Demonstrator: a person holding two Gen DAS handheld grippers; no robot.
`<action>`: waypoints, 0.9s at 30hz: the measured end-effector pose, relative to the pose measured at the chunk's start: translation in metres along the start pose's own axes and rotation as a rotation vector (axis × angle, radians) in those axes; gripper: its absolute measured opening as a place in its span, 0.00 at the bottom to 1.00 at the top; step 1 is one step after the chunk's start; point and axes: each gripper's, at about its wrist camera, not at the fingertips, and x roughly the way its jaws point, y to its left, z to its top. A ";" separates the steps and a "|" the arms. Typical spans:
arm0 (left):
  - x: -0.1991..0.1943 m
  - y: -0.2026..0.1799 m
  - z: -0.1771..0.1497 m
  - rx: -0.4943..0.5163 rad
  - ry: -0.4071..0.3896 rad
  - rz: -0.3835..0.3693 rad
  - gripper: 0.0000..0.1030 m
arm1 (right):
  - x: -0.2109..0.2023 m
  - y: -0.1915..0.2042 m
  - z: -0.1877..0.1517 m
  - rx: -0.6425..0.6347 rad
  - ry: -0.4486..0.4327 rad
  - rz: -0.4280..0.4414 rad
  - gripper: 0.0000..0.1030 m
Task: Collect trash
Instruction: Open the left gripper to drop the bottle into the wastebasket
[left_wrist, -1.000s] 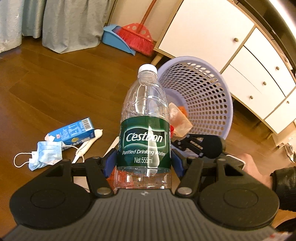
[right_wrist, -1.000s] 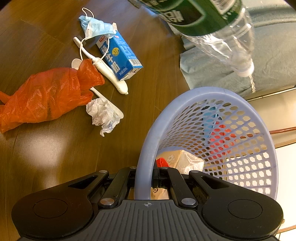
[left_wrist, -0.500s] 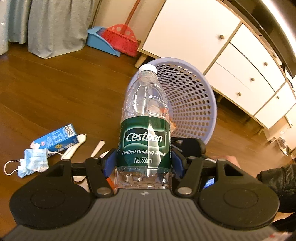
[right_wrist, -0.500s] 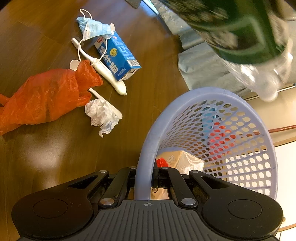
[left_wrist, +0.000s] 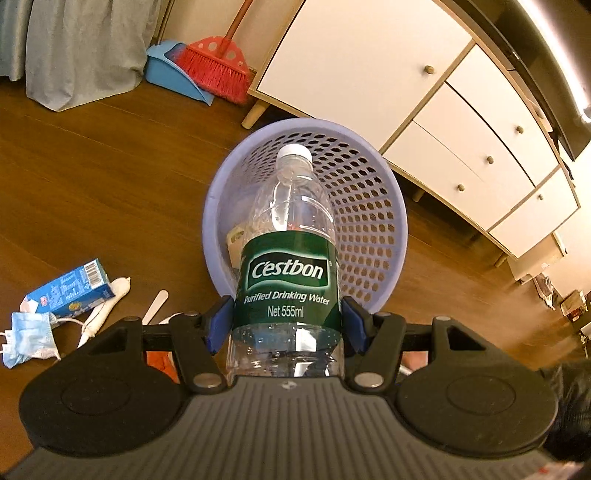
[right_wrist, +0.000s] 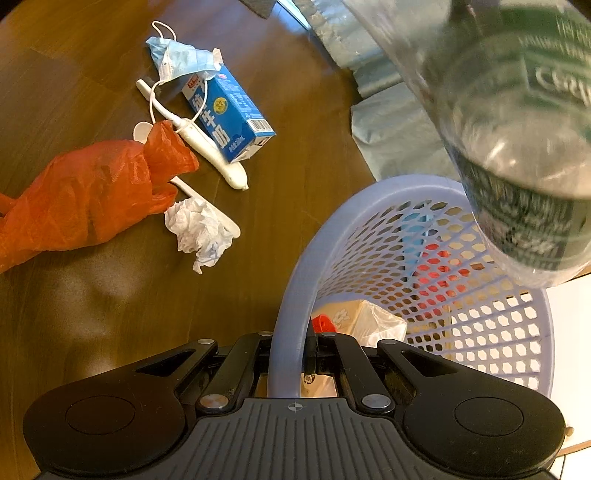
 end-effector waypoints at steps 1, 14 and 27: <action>0.002 -0.001 0.003 0.001 -0.002 0.002 0.56 | 0.000 0.000 0.000 0.002 0.000 0.000 0.00; 0.033 0.005 0.046 -0.029 -0.064 -0.041 0.63 | -0.001 -0.003 0.001 0.019 0.001 0.001 0.00; 0.001 0.049 0.030 -0.072 -0.129 0.065 0.63 | -0.004 -0.007 -0.002 0.037 0.005 -0.001 0.00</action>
